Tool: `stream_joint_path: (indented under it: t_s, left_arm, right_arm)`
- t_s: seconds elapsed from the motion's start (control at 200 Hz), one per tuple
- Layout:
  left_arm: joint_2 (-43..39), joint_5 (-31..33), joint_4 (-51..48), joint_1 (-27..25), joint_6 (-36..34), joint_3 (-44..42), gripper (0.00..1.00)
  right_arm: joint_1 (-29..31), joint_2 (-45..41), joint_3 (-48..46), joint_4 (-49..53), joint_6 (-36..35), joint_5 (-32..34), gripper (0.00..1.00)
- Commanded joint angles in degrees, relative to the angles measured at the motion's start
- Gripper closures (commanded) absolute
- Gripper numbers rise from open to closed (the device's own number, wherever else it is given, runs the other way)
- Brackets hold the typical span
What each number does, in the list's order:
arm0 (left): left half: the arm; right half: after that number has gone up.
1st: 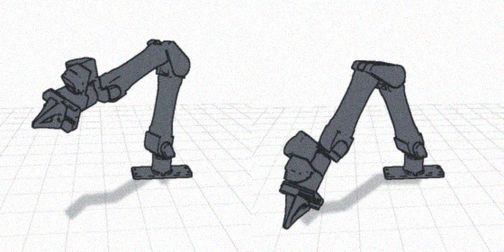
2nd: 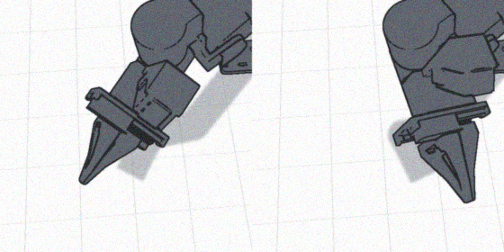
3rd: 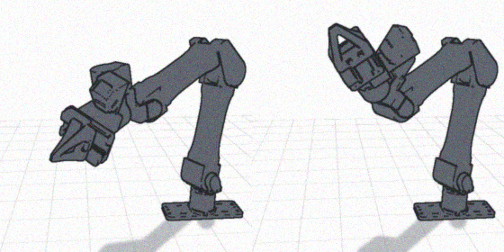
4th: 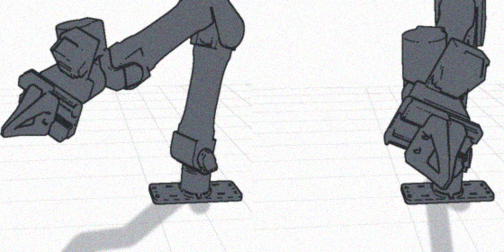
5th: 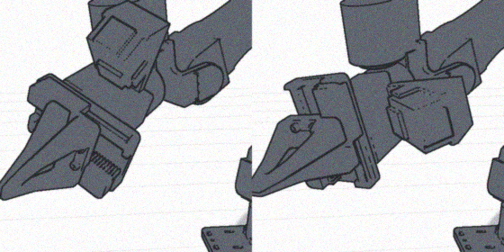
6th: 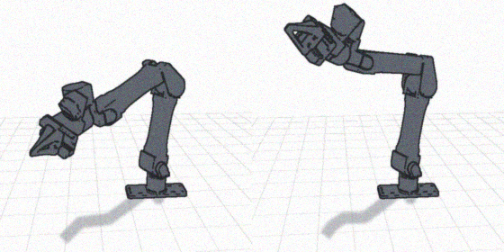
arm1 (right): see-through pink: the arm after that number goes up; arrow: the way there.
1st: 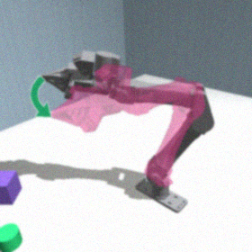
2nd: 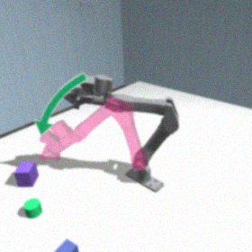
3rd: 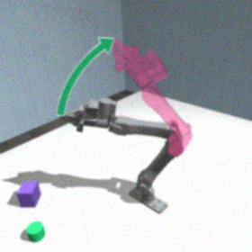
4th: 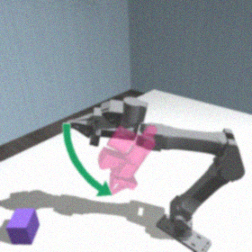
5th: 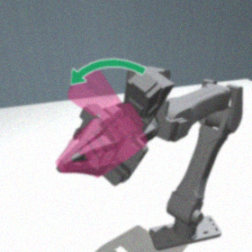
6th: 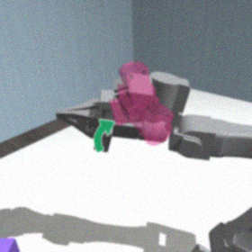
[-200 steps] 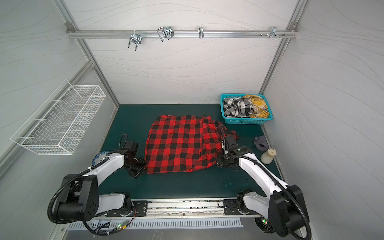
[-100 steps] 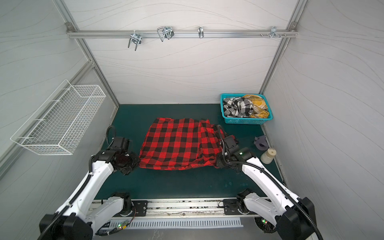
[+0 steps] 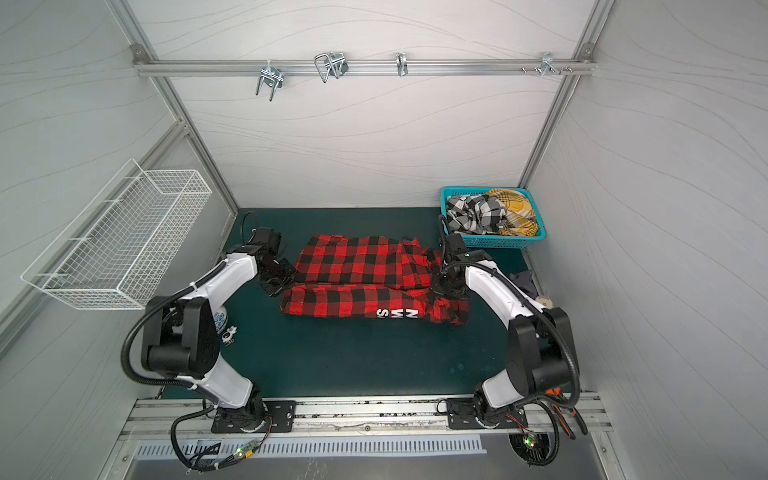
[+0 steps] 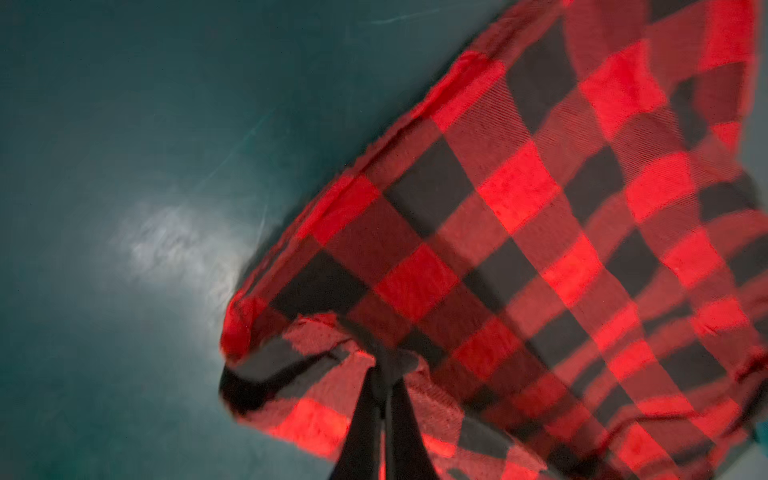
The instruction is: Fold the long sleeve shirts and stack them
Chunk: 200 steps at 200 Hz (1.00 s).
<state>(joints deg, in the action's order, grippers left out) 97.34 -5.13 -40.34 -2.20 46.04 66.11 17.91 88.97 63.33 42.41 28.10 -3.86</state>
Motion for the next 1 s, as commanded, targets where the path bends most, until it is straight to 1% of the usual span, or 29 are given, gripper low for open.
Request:
stream_joint_path:
  t_s: [0.0,0.055,0.06,0.07,0.075,0.08,0.085,0.105,0.115,0.125,0.13,0.165,0.195,0.215,0.24,0.26,0.305,0.365,0.435,0.5,0.545,0.59,0.65,0.735,0.78,0.83,0.885,0.94,0.995]
  left_arm:
    - [3.6,2.7,1.0,0.0,-0.7,1.7,1.0]
    - [4.8,2.5,1.1,0.1,-0.9,2.3,1.0]
    - [4.9,2.6,1.0,0.1,-0.9,2.4,1.0]
    - [5.1,2.6,0.9,0.1,-1.1,2.5,0.97]
    - [5.2,2.5,0.8,0.1,-1.1,2.7,0.94]
    - [5.3,2.5,0.7,0.1,-1.1,2.8,0.92]
    - [5.4,2.5,0.6,0.0,-1.1,2.9,0.89]
    - [5.4,2.5,0.3,0.0,-1.1,3.2,0.79]
    - [5.4,2.5,0.2,0.0,-1.0,3.2,0.74]
    - [5.4,2.5,0.1,-0.1,-1.0,3.3,0.7]
    - [5.3,2.5,-0.1,-0.1,-0.9,3.4,0.68]
    - [4.4,2.9,-0.6,-0.2,-0.9,3.5,0.58]
    - [3.1,3.6,-1.4,-0.4,-1.0,3.9,0.52]
    - [2.2,4.3,-2.0,-0.7,-1.2,4.2,0.49]
    - [0.7,5.3,-2.9,-1.1,-1.4,4.7,0.46]
    - [-0.7,6.2,-3.8,-1.5,-1.7,5.0,0.45]
    - [-3.6,7.7,-5.5,-2.5,-2.1,5.5,0.45]
    - [-6.6,8.0,-7.6,-4.1,-2.0,5.4,0.49]
    - [-8.9,5.5,-8.0,-6.3,-1.2,3.1,0.53]
    - [-10.0,2.0,-4.9,-7.0,1.3,-1.8,0.59]
    - [-9.5,-0.1,-2.1,-7.1,2.9,-4.9,0.62]
    - [-7.6,-2.1,-0.2,-7.0,4.5,-7.1,0.66]
    - [-4.2,-4.8,2.0,-6.9,5.3,-8.3,0.7]
    - [-0.4,-5.8,3.0,-6.8,5.9,-8.7,0.77]
    - [0.3,-5.6,3.3,-6.5,6.1,-9.0,0.8]
    - [0.0,-5.2,3.6,-5.9,6.1,-9.6,0.8]
    - [-0.1,-4.3,3.3,-5.2,5.7,-10.3,0.82]
    - [0.0,-4.1,3.0,-3.5,5.0,-11.3,0.83]
    - [0.1,-5.3,3.3,-1.5,4.5,-13.0,0.85]
  right_arm:
    - [-0.5,3.8,1.7,-1.4,-1.6,-2.3,1.0]
    - [-0.4,5.6,2.2,-1.9,-2.0,-3.1,0.99]
    - [-0.4,6.0,2.3,-1.9,-2.1,-3.3,0.95]
    - [-0.5,6.4,2.4,-1.9,-2.1,-3.5,0.9]
    - [-0.5,6.4,2.4,-1.9,-2.1,-3.5,0.9]
    - [-0.5,6.6,2.5,-1.9,-2.1,-3.5,0.88]
    - [-0.5,6.9,2.6,-1.8,-2.2,-3.6,0.84]
    - [-0.4,7.4,2.7,-1.6,-2.3,-3.8,0.78]
    - [-0.4,7.6,2.8,-1.5,-2.3,-3.7,0.72]
    - [-0.4,7.8,2.9,-1.4,-2.4,-3.7,0.71]
    - [-0.4,8.0,3.0,-1.2,-2.4,-3.7,0.67]
    - [-0.3,8.2,3.0,-0.5,-2.5,-2.9,0.55]
    - [-0.2,7.9,3.0,0.4,-2.4,-1.6,0.5]
    - [0.1,7.0,3.0,1.4,-2.1,0.1,0.45]
    - [0.4,6.2,2.9,2.5,-2.0,1.7,0.41]
    - [0.6,4.9,2.9,3.7,-1.7,3.4,0.37]
    - [1.0,2.3,2.8,6.2,-1.3,5.9,0.32]
    - [1.4,-1.1,2.7,9.4,-0.9,8.2,0.3]
    - [1.9,-4.9,1.8,12.4,0.0,10.1,0.28]
    - [2.2,-6.6,-0.2,12.5,0.5,8.4,0.28]
    - [2.3,-6.9,-1.8,11.6,0.5,6.1,0.32]
    - [2.4,-6.2,-3.4,10.4,0.6,4.5,0.36]
    - [2.3,-4.0,-5.1,8.5,0.4,2.2,0.37]
    - [1.6,0.4,-6.2,6.5,0.3,1.1,0.42]
    - [1.6,2.1,-6.7,5.4,-0.1,0.6,0.43]
    - [1.7,3.1,-7.6,4.1,-0.1,0.3,0.43]
    - [1.7,4.1,-8.3,3.6,0.1,-0.1,0.47]
    - [2.2,4.2,-9.0,4.3,0.6,-0.2,0.5]
    - [3.0,3.2,-10.1,5.4,1.2,-0.4,0.5]
